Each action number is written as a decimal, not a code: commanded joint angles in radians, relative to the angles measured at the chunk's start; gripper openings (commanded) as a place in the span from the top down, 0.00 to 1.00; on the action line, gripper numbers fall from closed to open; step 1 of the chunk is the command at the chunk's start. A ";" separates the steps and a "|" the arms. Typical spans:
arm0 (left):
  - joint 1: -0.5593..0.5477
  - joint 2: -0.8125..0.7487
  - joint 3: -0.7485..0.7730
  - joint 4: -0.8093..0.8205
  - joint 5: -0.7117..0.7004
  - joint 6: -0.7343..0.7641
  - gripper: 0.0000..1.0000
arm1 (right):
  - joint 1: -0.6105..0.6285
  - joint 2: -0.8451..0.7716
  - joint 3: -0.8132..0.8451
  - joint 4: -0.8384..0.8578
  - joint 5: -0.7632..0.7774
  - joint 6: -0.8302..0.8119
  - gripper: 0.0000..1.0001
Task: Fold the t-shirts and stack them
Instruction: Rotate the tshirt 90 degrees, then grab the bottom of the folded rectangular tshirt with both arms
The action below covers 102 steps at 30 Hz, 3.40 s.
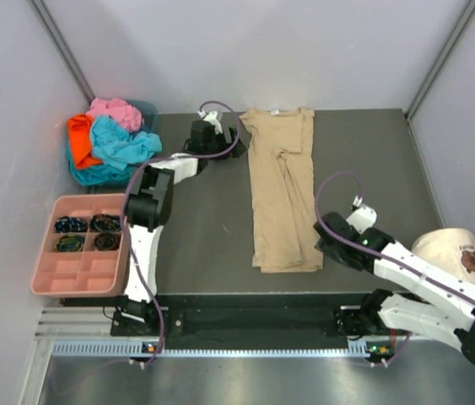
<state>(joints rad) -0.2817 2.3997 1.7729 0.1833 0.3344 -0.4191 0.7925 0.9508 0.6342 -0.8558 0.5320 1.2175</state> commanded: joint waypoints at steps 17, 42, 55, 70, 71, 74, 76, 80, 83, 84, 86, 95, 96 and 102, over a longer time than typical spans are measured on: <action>-0.349 -0.769 -1.039 0.130 -0.135 -0.225 0.01 | -0.159 0.146 -0.036 0.322 -0.138 -0.223 0.41; -0.608 -0.912 -1.357 0.212 -0.143 -0.423 0.14 | -0.159 0.088 -0.129 0.331 -0.144 -0.193 0.40; -0.634 -0.824 -1.302 0.148 -0.138 -0.394 0.47 | -0.159 0.046 -0.145 0.314 -0.136 -0.191 0.40; -0.634 -0.784 -1.236 0.035 -0.133 -0.357 1.00 | -0.159 -0.014 -0.166 0.278 -0.118 -0.177 0.39; -0.634 -0.812 -1.236 0.016 -0.138 -0.353 1.00 | -0.159 -0.014 -0.168 0.284 -0.119 -0.177 0.40; -0.636 -0.876 -1.238 -0.074 -0.167 -0.336 1.00 | -0.159 -0.009 -0.171 0.291 -0.127 -0.177 0.39; -0.634 -0.912 -1.248 -0.126 -0.176 -0.334 1.00 | -0.159 -0.003 -0.174 0.301 -0.135 -0.179 0.39; -0.634 -1.013 -1.277 -0.179 -0.181 -0.343 1.00 | -0.159 0.017 -0.179 0.316 -0.150 -0.179 0.39; -0.634 -1.053 -1.294 -0.220 -0.182 -0.354 1.00 | -0.159 0.028 -0.186 0.340 -0.171 -0.181 0.39; -0.634 -1.057 -1.297 -0.222 -0.182 -0.357 1.00 | -0.161 0.037 -0.188 0.346 -0.179 -0.181 0.39; -0.634 -1.053 -1.296 -0.211 -0.172 -0.357 1.00 | -0.157 0.043 -0.195 0.366 -0.210 -0.182 0.38; -0.636 -0.988 -1.271 -0.191 -0.133 -0.343 1.00 | -0.041 -0.004 -0.211 0.327 -0.239 -0.102 0.36; -0.636 -0.987 -1.265 -0.191 -0.130 -0.342 1.00 | -0.033 -0.012 -0.212 0.321 -0.244 -0.093 0.36; -0.637 -0.985 -1.250 -0.192 -0.127 -0.331 1.00 | 0.013 -0.056 -0.229 0.287 -0.264 -0.046 0.36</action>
<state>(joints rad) -0.9115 1.3968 0.5083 0.0334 0.2008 -0.7803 0.7795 0.9279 0.4152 -0.5461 0.2821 1.1206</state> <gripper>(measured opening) 0.028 0.644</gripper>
